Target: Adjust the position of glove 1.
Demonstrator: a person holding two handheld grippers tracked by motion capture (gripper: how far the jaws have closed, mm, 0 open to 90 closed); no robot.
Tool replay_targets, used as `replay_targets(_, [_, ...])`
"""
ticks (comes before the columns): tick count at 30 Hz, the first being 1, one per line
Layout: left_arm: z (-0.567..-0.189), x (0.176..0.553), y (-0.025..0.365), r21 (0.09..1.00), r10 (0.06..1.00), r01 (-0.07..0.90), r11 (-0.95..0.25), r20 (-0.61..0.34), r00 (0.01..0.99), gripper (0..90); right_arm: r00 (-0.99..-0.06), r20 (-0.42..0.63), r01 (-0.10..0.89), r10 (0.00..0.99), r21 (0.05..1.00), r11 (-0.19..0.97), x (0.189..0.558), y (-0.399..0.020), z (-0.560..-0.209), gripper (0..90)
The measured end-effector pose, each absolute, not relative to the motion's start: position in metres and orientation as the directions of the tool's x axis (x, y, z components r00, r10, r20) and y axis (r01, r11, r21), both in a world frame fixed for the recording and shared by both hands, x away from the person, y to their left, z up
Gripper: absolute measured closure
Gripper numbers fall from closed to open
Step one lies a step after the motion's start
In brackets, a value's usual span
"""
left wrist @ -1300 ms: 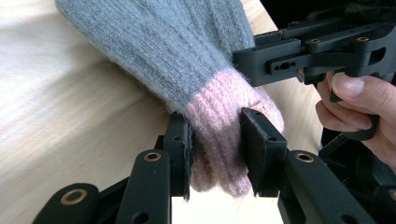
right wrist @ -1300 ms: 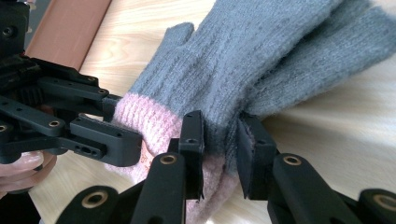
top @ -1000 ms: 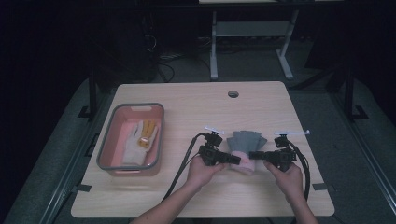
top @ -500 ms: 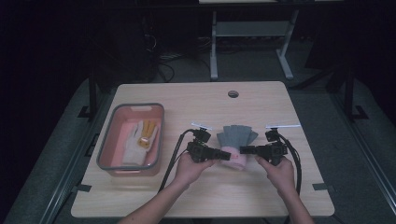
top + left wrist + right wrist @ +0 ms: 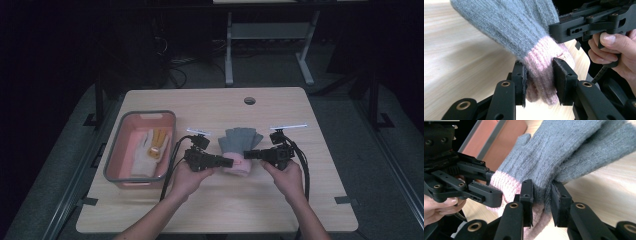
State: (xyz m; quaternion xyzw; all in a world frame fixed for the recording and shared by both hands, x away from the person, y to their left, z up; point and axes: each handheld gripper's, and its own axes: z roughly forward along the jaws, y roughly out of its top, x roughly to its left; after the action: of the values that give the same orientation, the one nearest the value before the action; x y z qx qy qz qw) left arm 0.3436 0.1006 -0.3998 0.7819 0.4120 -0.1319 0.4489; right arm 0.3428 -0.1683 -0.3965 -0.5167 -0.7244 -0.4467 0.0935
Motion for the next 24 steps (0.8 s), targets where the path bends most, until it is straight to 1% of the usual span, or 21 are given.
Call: replay_targets(24, [-0.384,0.347,0.135,0.605,0.553,0.763,-0.228,-0.564,0.613,65.0,-0.497,0.592,0.818,0.634,0.564,0.115,0.359,-0.134,-0.381,73.5])
